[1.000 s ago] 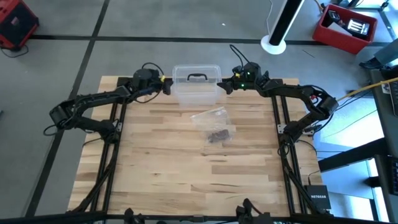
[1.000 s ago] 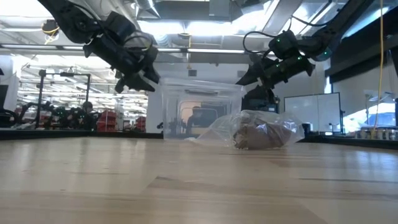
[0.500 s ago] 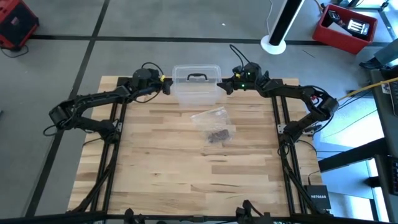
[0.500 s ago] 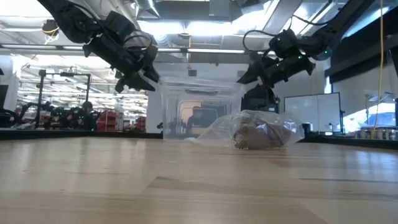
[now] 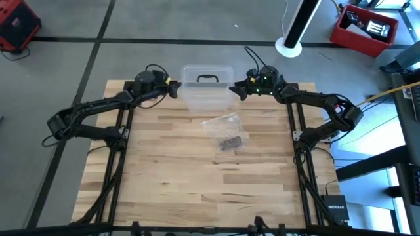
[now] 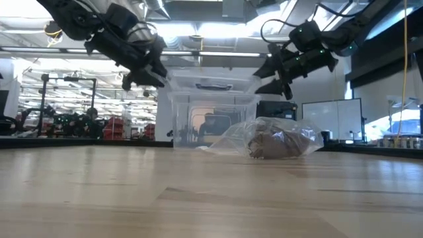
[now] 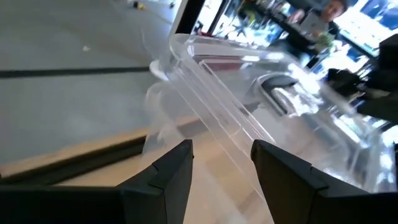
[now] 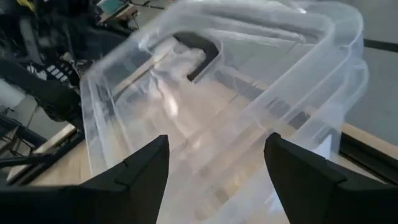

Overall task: Roll bandage
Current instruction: Open the transparent container, then put the transparent zip bag containing the rolled brown bandage into the transparent container

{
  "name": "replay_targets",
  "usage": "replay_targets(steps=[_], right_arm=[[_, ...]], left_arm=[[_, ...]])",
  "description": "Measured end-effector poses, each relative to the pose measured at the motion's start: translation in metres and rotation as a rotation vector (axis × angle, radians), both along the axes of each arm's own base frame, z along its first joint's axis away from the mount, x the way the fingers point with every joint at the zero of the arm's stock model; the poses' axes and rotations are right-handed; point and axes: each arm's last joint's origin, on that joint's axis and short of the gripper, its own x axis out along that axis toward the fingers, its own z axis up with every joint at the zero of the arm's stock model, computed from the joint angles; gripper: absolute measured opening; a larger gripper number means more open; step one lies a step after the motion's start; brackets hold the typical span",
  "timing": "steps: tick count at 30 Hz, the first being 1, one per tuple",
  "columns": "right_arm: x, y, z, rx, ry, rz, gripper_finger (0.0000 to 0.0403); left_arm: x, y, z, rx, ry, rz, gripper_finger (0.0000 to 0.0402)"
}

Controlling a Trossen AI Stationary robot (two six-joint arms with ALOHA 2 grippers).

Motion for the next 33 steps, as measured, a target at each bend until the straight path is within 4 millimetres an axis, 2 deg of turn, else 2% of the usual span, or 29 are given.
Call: replay_targets(steps=[7,13,20,26,30,33], right_arm=[[0.004,0.007,0.004,-0.025,-0.015,0.020,0.0246],[0.010,0.014,0.013,-0.035,-0.106,0.174,0.0181],[0.019,0.025,0.018,-0.064,-0.132,0.190,0.0132],[0.026,0.036,0.016,-0.095,-0.115,0.240,0.0065],[0.025,0.051,0.026,-0.136,-0.125,0.345,0.0038],[0.017,0.066,0.037,-0.145,-0.114,0.418,0.0045]], left_arm=[[-0.001,-0.011,0.013,0.058,-0.015,-0.051,0.0166],[0.002,-0.019,0.015,0.070,-0.013,-0.118,0.0166],[0.003,-0.022,0.013,0.068,0.016,-0.116,0.0166],[0.006,-0.027,0.013,0.087,0.028,-0.140,0.0166],[0.009,-0.040,0.016,0.135,0.051,-0.210,0.0166],[0.009,-0.057,0.023,0.195,0.074,-0.290,0.0166]])
